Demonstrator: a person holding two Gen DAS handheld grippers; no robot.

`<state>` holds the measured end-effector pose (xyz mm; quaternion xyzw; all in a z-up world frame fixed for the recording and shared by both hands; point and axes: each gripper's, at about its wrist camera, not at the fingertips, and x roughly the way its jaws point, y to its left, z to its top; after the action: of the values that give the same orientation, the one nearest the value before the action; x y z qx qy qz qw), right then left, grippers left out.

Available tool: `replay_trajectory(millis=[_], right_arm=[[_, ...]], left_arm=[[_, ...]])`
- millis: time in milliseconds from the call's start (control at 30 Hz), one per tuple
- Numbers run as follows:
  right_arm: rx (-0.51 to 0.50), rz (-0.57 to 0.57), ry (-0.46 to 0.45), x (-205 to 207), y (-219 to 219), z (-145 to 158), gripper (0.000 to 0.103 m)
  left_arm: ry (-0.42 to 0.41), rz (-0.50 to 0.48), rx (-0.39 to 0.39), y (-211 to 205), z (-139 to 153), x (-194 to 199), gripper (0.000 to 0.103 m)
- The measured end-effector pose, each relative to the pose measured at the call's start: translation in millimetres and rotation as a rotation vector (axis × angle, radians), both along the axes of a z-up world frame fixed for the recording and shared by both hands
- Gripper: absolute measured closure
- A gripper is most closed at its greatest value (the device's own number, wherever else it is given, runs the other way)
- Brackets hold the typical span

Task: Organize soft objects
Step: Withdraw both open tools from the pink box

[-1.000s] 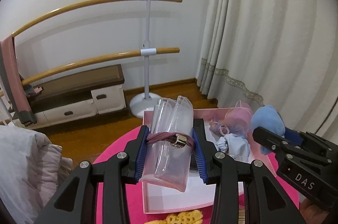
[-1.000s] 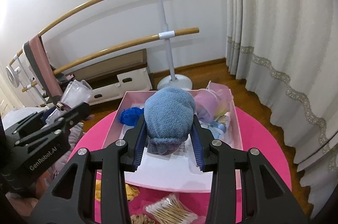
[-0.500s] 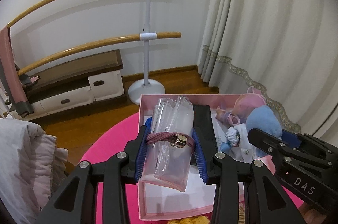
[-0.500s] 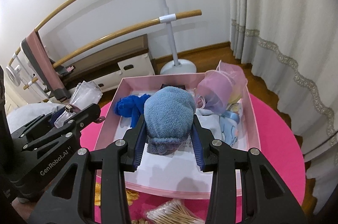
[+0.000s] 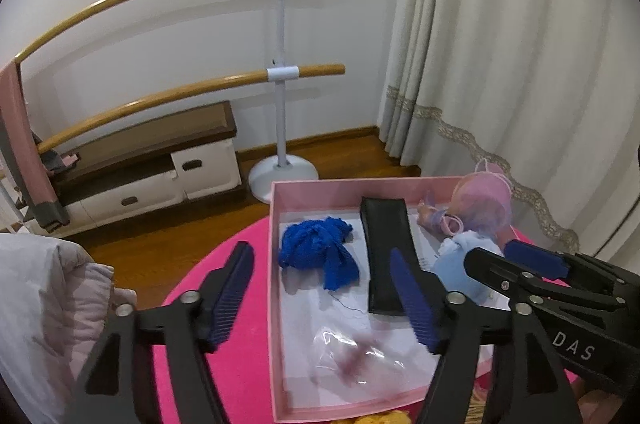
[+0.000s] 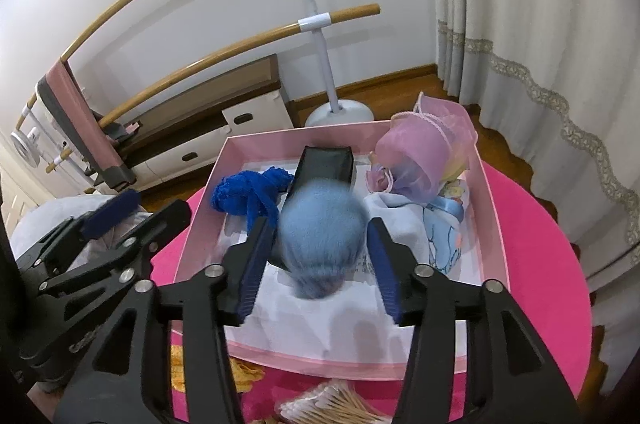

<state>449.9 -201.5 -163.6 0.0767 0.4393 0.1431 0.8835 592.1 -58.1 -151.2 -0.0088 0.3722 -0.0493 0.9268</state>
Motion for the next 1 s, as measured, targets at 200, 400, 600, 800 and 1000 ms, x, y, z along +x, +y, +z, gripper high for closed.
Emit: replay_trajectory(millis=[200, 400, 600, 800, 1000], right_arm=[[0.013, -0.026, -0.021, -6.9, -7.0, 2.1, 0.007], [-0.008, -0.067, -0.064, -19.7, -10.6, 14.5, 0.0], [-0.009, -0.101, -0.114, -48.1, -20.4, 26.3, 0.0], [-0.009, -0.111, -0.168, -89.9, -30.0, 41.8, 0.0], [-0.019, -0.12, -0.208, -122.4, -34.9, 58.1, 0.0]], left_arm=[[-0.023, 0.035, 0.0, 8.6, -4.0, -25.3, 0.023], [-0.085, 0.058, 0.025, 10.1, 3.1, -69.0, 0.001], [-0.128, 0.089, 0.089, 7.0, 9.7, -107.1, 0.0], [-0.156, 0.077, 0.092, 2.9, 15.5, -146.9, 0.0], [-0.175, 0.079, 0.082, 3.4, 25.6, -186.4, 0.0]])
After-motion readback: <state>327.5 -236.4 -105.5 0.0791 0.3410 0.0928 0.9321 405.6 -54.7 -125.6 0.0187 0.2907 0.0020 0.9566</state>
